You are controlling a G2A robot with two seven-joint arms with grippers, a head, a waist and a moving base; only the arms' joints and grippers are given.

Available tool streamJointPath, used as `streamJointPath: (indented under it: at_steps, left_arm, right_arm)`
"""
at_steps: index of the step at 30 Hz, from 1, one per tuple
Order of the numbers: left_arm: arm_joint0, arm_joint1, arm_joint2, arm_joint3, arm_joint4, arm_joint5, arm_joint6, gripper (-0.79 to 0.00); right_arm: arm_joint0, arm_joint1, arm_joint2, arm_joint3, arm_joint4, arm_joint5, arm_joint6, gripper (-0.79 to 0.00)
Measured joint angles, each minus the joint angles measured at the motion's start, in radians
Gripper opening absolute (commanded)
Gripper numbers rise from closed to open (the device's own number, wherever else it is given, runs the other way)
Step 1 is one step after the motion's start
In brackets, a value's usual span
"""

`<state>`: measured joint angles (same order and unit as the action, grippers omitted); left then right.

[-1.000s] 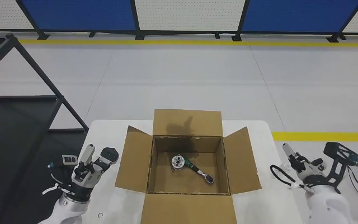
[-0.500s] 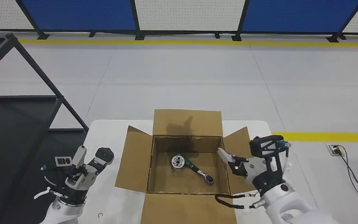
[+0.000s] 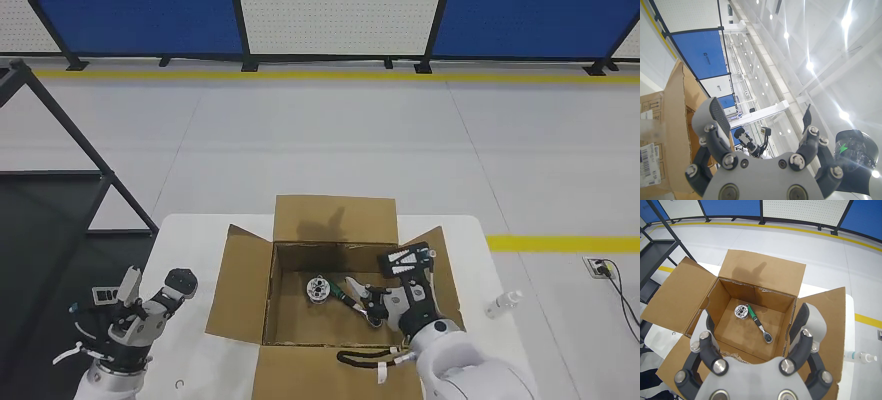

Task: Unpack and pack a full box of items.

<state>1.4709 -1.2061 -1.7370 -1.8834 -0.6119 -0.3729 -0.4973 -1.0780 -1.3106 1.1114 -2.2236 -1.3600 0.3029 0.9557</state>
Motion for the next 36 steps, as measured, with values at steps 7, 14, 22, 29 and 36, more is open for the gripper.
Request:
streamJointPath:
  at_steps: [7,14,22,29,36]
  left_arm:
    - [0.001,0.001,-0.003,-0.002,0.019,0.020,0.005,0.000]
    - [0.018,0.014,-0.040,0.000,0.096,0.135,-0.069,0.000]
    - [0.088,0.037,-0.095,-0.028,0.160,0.262,-0.292,0.000]
    - [0.126,0.044,-0.113,-0.067,0.292,0.248,-0.241,-0.086]
    - [0.123,0.043,-0.056,-0.083,0.447,0.223,-0.140,-0.637]
  right_arm:
    - [-0.004,-0.002,-0.021,0.044,0.023,-0.036,-0.021,0.000]
    - [0.143,-0.033,-0.120,0.265,0.052,-0.070,-0.002,0.000]
    - [0.280,-0.070,-0.190,0.476,0.096,-0.059,0.023,0.000]
    - [0.292,-0.073,-0.195,0.497,0.098,-0.056,0.031,0.000]
    - [0.289,-0.073,-0.194,0.498,0.099,-0.058,0.027,0.000]
